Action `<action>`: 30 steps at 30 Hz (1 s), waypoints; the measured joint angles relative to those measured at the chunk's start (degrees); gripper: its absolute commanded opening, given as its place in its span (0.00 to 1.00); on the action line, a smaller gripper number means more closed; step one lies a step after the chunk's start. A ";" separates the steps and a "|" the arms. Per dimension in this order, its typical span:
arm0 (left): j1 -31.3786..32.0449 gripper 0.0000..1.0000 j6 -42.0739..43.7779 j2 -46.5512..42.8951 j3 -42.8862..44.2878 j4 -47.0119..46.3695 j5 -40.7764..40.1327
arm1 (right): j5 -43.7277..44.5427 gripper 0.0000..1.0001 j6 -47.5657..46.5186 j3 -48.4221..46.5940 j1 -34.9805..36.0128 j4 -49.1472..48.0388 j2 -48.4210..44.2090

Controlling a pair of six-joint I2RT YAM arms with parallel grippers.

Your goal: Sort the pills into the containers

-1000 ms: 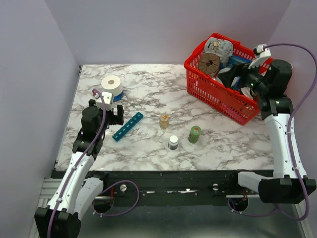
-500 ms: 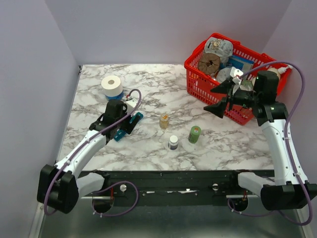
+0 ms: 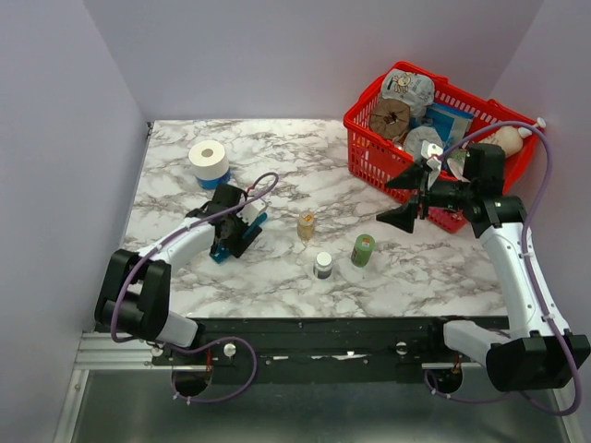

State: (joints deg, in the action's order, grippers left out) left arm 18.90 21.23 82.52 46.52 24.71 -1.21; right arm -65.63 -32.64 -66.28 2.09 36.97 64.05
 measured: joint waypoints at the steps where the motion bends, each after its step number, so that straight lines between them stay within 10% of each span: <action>1: -0.17 0.88 0.07 0.07 -0.13 0.42 0.33 | -0.07 1.00 -0.04 0.15 0.00 0.00 0.00; 14: -3.98 0.59 0.57 7.30 3.21 0.74 7.80 | -1.20 1.00 -0.02 1.27 0.07 -0.02 -0.17; 24: -4.74 0.03 -0.09 9.44 5.46 1.68 11.43 | -1.31 1.00 -0.90 2.34 0.11 0.02 -1.01; 30: -4.87 0.00 -1.18 8.94 6.12 2.99 14.80 | -1.92 1.00 -8.52 0.74 0.57 6.25 -0.11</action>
State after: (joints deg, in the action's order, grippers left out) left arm 14.02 20.05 91.46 52.64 27.70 13.58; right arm -67.55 -41.17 -65.54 2.66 43.22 63.94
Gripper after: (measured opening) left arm 0.506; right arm 0.998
